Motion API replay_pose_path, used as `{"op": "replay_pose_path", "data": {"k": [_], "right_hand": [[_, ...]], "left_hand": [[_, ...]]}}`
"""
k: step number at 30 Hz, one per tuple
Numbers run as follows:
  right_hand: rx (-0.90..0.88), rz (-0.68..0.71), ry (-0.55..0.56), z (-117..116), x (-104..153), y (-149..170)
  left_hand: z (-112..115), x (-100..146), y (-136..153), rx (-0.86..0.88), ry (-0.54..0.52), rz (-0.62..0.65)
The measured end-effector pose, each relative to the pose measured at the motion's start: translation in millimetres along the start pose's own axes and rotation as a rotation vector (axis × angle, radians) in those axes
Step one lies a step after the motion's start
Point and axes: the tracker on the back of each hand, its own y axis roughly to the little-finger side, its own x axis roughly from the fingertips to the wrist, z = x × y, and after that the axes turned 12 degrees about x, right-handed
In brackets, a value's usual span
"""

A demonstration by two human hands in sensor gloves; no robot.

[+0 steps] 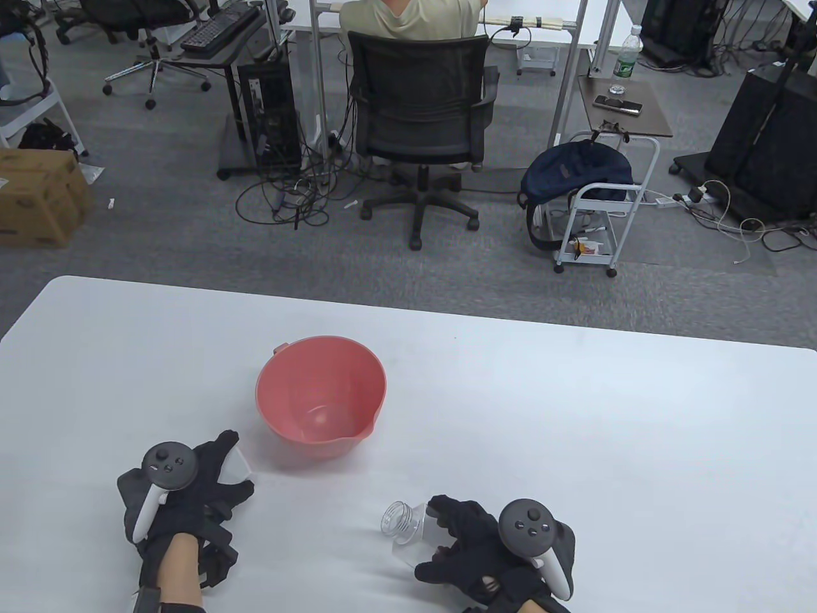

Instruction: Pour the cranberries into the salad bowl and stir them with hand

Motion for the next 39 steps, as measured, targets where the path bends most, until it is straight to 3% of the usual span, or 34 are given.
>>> {"op": "replay_pose_path", "data": {"k": [12,14,17,19,21,23,26,32,35,39], "right_hand": [[-0.037,-0.004,0.035,7,-2,4],[-0.041,-0.005,0.038,7,-2,4],[-0.043,-0.003,0.042,8,-2,4],[-0.040,0.004,0.050,8,-3,5],[-0.042,0.013,0.060,9,-3,5],[-0.047,0.016,0.064,9,-3,6],[-0.047,0.016,0.068,10,-3,6],[-0.045,0.029,0.075,11,-4,6],[-0.046,0.026,0.070,10,-6,6],[-0.044,0.023,0.065,10,-7,7]], "left_hand": [[10,-3,-3,-0.099,0.091,-0.041],[7,0,-8,-0.060,0.110,-0.012],[0,9,-21,-0.004,0.042,0.099],[-2,14,-31,0.134,-0.016,0.179],[2,20,-37,0.337,-0.099,0.174],[10,23,-40,0.560,-0.114,0.138],[25,19,-42,0.696,0.013,0.083],[50,5,-53,0.759,0.158,0.050],[57,-2,-55,0.680,0.174,0.011],[67,-7,-52,0.813,0.279,-0.013]]}}
